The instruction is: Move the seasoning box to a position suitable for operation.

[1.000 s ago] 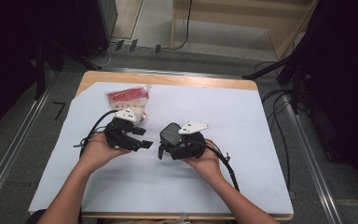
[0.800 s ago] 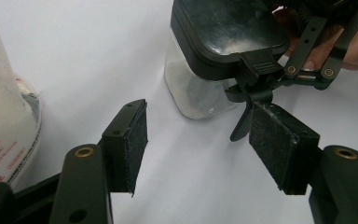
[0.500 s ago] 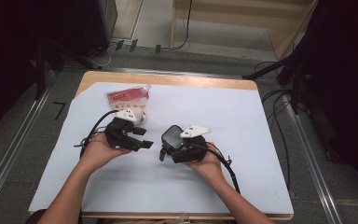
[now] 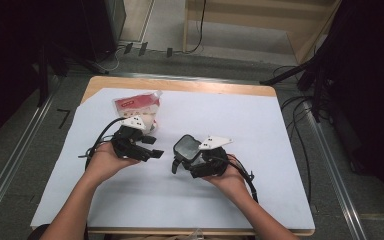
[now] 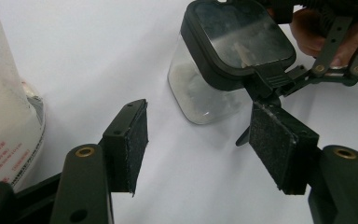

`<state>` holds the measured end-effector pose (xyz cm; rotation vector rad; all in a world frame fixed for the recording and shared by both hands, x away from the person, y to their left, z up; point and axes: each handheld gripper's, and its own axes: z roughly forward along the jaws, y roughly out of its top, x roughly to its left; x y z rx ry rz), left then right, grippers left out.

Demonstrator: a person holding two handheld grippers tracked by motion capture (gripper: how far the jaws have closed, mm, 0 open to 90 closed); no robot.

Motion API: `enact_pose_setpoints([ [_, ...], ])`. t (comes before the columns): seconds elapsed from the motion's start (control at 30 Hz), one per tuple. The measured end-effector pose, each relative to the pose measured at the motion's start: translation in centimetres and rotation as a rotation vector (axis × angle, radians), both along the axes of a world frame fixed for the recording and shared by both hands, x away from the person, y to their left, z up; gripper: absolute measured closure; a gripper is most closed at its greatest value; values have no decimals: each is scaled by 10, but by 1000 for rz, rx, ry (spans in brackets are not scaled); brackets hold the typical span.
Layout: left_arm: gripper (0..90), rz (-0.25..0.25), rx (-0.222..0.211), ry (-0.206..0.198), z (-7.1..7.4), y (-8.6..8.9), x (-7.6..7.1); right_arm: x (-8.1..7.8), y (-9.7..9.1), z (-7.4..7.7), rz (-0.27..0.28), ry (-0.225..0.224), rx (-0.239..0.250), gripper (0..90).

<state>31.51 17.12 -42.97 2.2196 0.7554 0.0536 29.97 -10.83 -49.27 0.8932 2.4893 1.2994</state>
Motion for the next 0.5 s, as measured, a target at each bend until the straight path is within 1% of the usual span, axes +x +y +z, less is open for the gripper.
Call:
enact_pose_setpoints([
  [0.23,387,-3,-4,-3,1,0,0,-8,-15,8,2,31,25,183],
  [0.3,387,-3,1,-4,2,0,0,-11,-20,11,3,27,32,221],
  [0.33,387,-3,-1,-4,1,0,-1,-13,-22,13,6,21,27,240],
  [0.4,387,-3,1,-8,1,-1,-1,-17,-26,15,20,10,29,275],
  [0.47,387,-7,6,-7,1,-1,0,-19,-30,18,32,14,41,332],
  [0.5,387,-9,5,-7,2,-2,0,-20,-32,20,35,24,51,363],
])
